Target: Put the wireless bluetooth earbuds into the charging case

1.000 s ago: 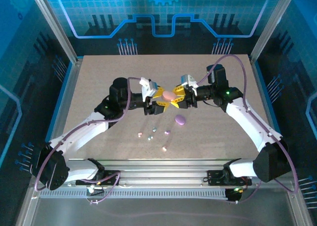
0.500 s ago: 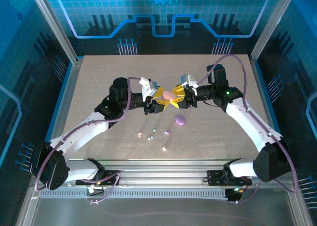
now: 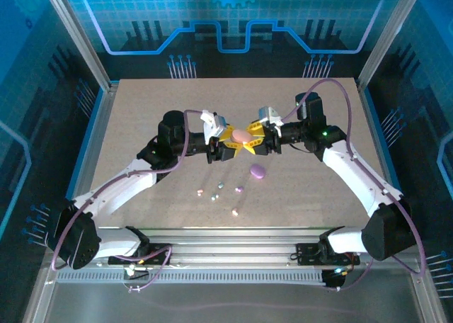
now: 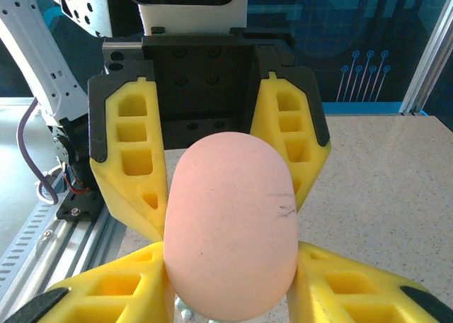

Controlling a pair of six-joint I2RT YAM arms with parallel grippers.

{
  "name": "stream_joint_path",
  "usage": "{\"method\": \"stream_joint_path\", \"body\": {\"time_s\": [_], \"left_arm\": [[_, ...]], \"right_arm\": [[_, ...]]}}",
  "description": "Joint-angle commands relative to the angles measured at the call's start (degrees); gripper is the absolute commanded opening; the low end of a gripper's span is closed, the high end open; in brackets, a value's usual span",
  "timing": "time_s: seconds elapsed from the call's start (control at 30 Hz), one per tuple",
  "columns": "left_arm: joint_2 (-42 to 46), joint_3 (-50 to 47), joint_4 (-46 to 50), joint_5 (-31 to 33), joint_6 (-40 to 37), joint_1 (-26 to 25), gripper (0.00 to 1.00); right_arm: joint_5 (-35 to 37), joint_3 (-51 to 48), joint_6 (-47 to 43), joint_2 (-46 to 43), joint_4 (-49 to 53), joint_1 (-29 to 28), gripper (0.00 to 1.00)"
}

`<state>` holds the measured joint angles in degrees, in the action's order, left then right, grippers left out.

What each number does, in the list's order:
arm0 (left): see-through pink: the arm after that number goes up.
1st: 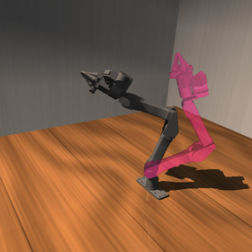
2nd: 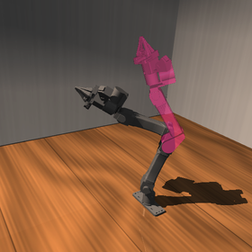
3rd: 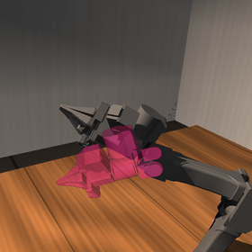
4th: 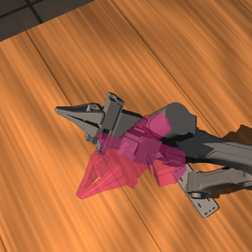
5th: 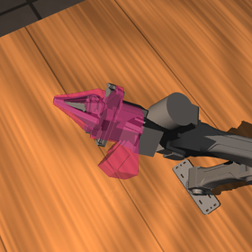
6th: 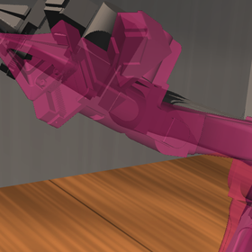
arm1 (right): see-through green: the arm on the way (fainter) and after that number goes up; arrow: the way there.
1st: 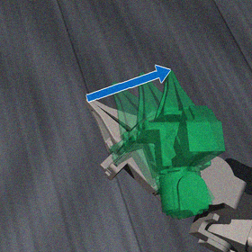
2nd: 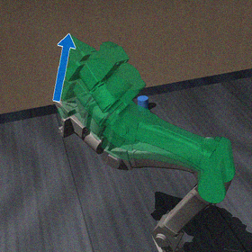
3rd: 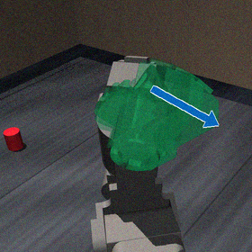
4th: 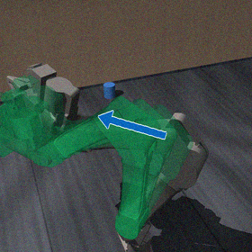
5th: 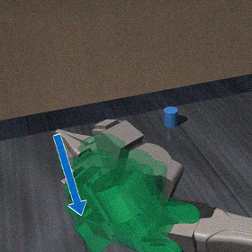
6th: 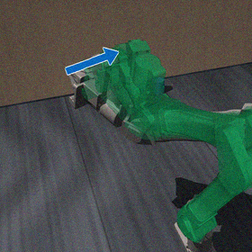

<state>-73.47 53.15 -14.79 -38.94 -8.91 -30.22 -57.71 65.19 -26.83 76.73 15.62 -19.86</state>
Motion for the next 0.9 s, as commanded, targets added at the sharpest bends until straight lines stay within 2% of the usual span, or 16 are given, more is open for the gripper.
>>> {"method": "stream_joint_path", "body": {"time_s": [0.0, 0.23, 0.5, 0.6, 0.7, 0.87], "left_arm": [[-0.2, 0.3, -1.0, -4.0, 1.0, -0.7, 0.49], [-0.1, 0.4, -1.5, -4.7, 1.4, -0.7, 0.52], [0.1, 0.6, 1.8, -4.6, -1.2, -0.6, 0.44], [0.0, 0.6, 1.7, -4.6, -1.4, -0.6, 0.37], [0.2, 0.2, 1.9, -4.4, -2.0, -0.6, 0.36], [0.8, -0.1, 3.5, -4.3, -3.7, -0.7, 0.34]], "right_arm": [[0.2, -0.1, -1.2, -0.3, -0.1, -0.6, 0.42], [1.4, -0.2, -1.5, -0.4, -0.7, -1.1, 0.42], [0.3, -0.3, -0.5, -0.4, -1.5, -1.1, 0.42], [-0.4, 0.1, -0.3, -0.1, -0.8, -1.0, 0.47], [-1.7, 0.5, 1.9, -0.2, -1.3, -0.2, 0.54], [-1.2, 1.1, 3.8, -0.8, -1.3, 0.6, 0.61]]}}
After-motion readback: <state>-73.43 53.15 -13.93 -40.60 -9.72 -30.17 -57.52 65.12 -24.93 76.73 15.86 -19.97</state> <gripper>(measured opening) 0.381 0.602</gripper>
